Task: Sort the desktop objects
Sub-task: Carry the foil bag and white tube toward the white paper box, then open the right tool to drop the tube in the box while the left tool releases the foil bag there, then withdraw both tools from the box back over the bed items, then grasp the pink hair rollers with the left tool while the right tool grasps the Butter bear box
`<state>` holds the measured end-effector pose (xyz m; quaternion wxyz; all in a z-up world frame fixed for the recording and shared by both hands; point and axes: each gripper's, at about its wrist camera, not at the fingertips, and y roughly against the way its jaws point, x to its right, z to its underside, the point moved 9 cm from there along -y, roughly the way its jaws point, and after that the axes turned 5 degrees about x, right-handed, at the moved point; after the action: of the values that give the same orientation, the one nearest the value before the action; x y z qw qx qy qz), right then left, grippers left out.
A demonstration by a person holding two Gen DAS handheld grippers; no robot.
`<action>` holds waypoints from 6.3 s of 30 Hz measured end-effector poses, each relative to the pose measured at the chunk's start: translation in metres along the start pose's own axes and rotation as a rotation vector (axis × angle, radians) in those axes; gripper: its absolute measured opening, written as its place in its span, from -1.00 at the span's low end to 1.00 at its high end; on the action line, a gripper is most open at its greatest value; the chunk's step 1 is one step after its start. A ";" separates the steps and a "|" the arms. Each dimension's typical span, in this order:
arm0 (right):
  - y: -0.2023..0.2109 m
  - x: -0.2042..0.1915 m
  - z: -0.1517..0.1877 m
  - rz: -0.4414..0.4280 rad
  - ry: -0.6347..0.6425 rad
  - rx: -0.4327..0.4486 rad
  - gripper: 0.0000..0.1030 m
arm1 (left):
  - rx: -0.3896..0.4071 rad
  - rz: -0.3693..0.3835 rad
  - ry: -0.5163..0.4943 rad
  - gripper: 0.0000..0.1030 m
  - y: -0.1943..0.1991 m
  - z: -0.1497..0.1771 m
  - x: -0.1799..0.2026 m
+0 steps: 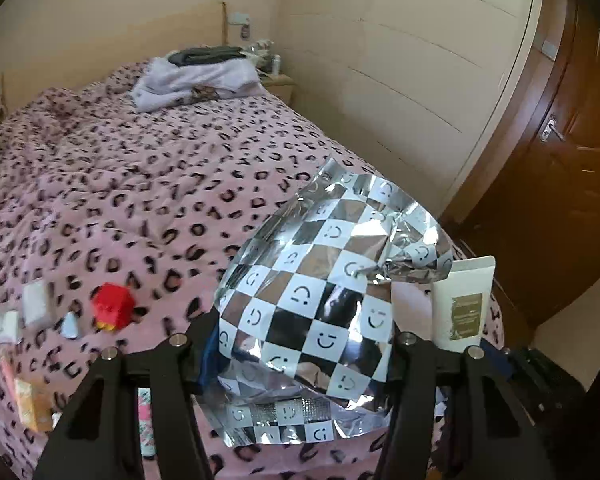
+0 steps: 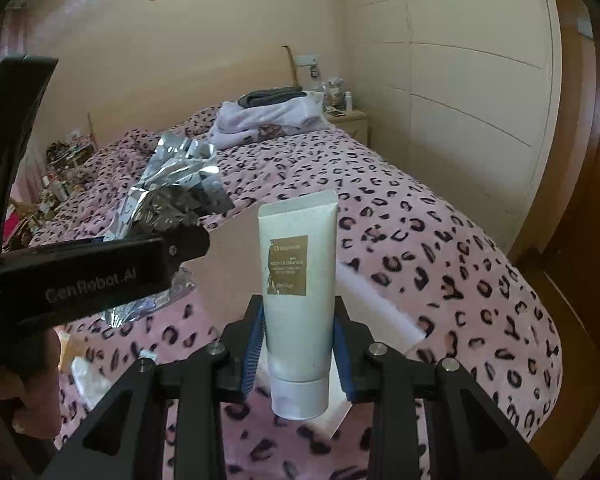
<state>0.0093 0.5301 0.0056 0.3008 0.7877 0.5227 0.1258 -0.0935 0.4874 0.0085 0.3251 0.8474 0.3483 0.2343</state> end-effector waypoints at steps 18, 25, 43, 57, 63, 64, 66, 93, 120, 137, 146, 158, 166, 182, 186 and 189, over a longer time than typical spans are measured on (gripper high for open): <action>-0.060 0.007 0.030 0.008 0.043 -0.109 -0.37 | -0.100 -0.029 -0.030 0.12 -0.063 0.015 -0.003; -0.060 0.011 0.033 0.025 0.041 -0.124 -0.37 | -0.099 -0.024 -0.024 0.21 -0.060 0.016 -0.003; -0.050 0.019 0.031 0.013 -0.001 -0.141 -0.17 | -0.097 0.028 0.003 0.51 -0.039 0.024 -0.003; -0.044 0.028 0.029 0.045 -0.035 -0.151 -0.18 | -0.091 0.101 0.060 0.56 -0.014 0.022 -0.002; -0.036 0.034 0.021 0.052 -0.050 -0.132 -0.18 | -0.072 0.069 0.049 0.65 -0.004 0.018 -0.007; -0.034 0.034 0.018 0.052 -0.054 -0.121 -0.18 | -0.071 0.067 0.055 0.65 -0.003 0.019 -0.009; -0.032 0.028 0.011 0.031 -0.067 -0.101 -0.18 | -0.059 0.053 0.068 0.65 0.004 0.021 -0.016; -0.053 -0.014 0.022 0.018 -0.065 -0.143 -0.18 | -0.069 -0.049 0.173 0.65 0.029 0.071 -0.105; -0.009 -0.115 0.104 -0.057 0.039 -0.233 -0.18 | -0.046 -0.341 0.393 0.65 0.172 0.225 -0.288; -0.016 -0.284 0.148 -0.264 0.174 -0.285 -0.18 | -0.048 -0.461 0.491 0.65 0.215 0.283 -0.354; -0.015 -0.337 0.173 -0.302 0.250 -0.302 -0.18 | -0.040 -0.514 0.562 0.65 0.237 0.312 -0.402; -0.053 -0.401 0.173 -0.374 0.089 -0.361 -0.17 | 0.005 -0.481 0.636 0.71 0.192 0.260 -0.468; -0.116 -0.409 0.171 -0.271 -0.083 -0.452 -0.17 | -0.093 -0.464 0.673 0.79 0.108 0.230 -0.518; -0.148 -0.407 0.182 -0.262 -0.119 -0.505 -0.17 | -0.211 -0.493 0.673 -0.09 0.026 0.254 -0.529; -0.149 -0.415 0.186 -0.265 -0.129 -0.511 -0.17 | -0.184 -0.447 0.640 -0.44 0.039 0.255 -0.525; -0.147 -0.428 0.190 -0.282 -0.124 -0.522 -0.17 | -0.165 -0.450 0.607 -0.45 0.054 0.258 -0.520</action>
<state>-0.1831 0.1204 -0.1833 0.5391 0.6094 0.5576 0.1645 -0.2458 -0.0287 -0.2166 0.3177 0.6129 0.5860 0.4244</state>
